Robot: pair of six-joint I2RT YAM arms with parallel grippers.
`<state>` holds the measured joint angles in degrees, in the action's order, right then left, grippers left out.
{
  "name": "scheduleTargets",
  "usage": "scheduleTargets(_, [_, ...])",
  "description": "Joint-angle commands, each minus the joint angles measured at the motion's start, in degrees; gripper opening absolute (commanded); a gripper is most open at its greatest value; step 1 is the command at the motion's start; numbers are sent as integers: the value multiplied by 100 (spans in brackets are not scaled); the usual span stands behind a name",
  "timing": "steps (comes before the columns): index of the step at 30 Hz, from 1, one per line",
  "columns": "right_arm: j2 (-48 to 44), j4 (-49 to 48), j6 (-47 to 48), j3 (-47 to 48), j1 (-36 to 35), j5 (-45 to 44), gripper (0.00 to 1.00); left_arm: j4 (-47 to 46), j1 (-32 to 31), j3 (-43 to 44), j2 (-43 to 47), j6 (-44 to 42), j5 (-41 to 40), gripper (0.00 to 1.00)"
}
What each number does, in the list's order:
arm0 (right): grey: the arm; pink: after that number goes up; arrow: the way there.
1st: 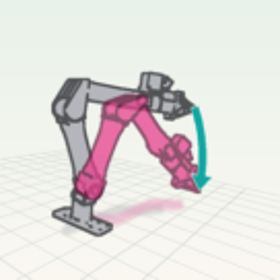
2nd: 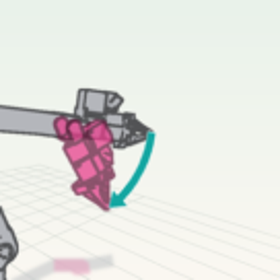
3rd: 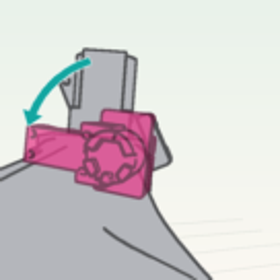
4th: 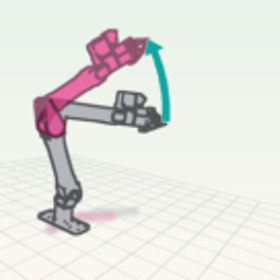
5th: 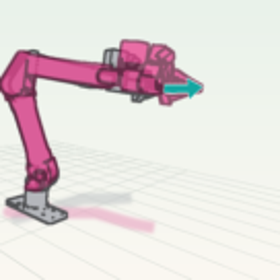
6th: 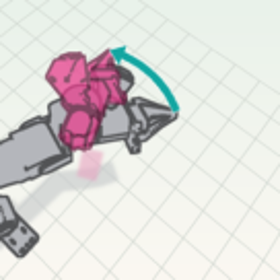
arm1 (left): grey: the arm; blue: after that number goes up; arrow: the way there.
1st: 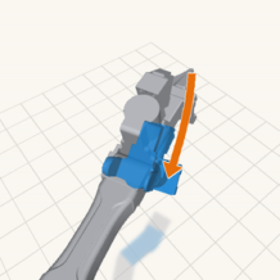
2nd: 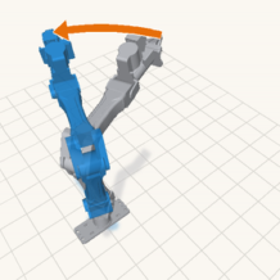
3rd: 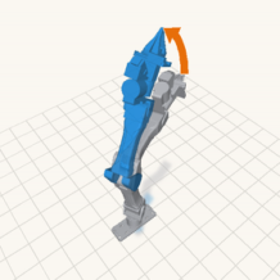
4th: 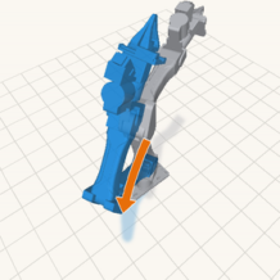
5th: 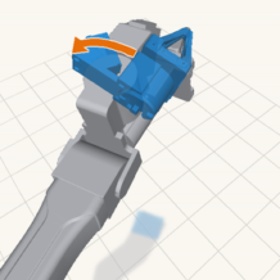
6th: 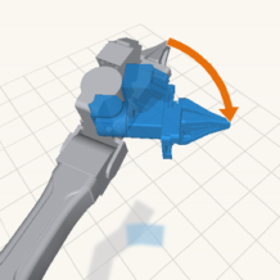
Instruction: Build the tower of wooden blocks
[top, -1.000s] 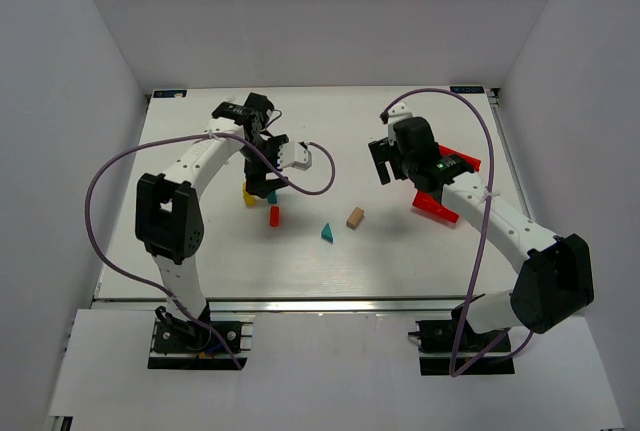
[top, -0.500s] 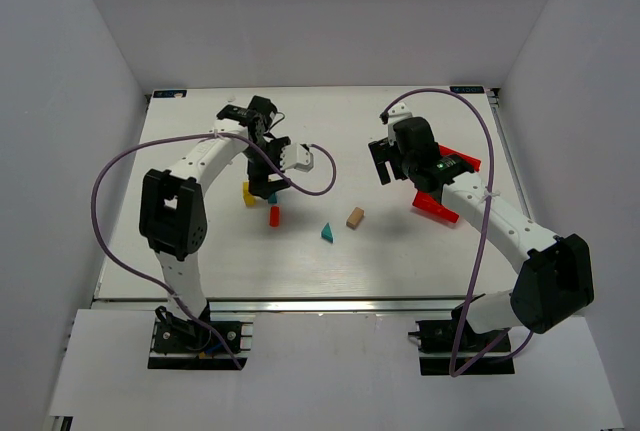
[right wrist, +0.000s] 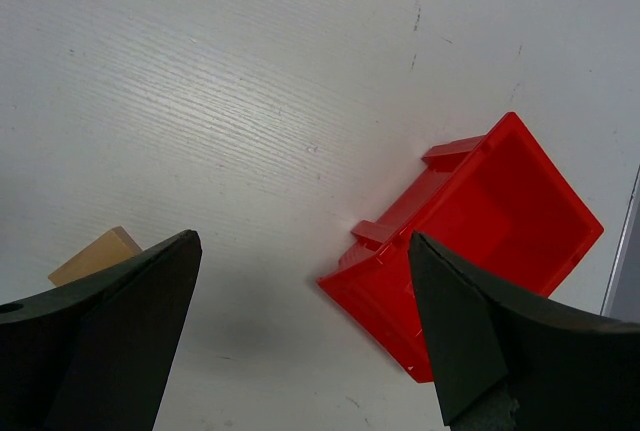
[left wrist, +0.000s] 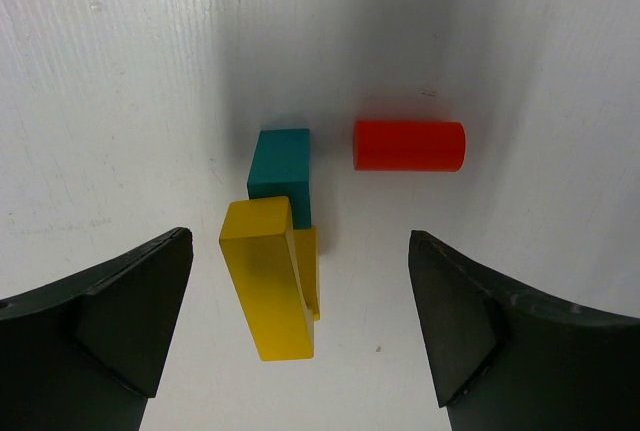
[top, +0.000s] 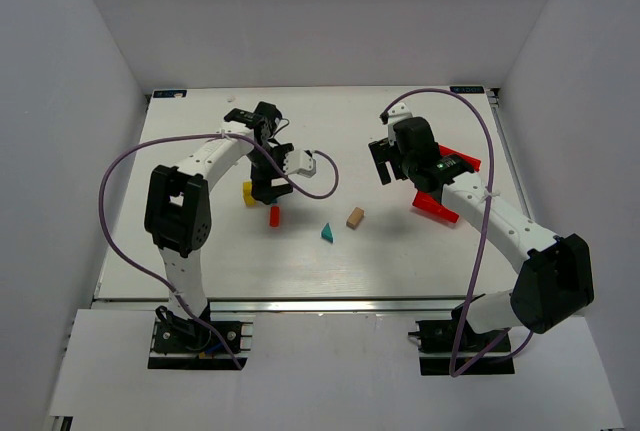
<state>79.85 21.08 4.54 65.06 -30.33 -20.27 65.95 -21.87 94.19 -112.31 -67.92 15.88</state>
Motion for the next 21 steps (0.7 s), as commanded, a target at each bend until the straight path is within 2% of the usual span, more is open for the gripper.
scheduleTargets(1, [-154, -34, 12, 148, 27, -47, 89, 119, -28, -68, 280, -63, 170, 98])
scheduleTargets(21, [-190, -60, -5, 121, 18, -38, 89, 154, -37, -191, 473, -37, 258, 98])
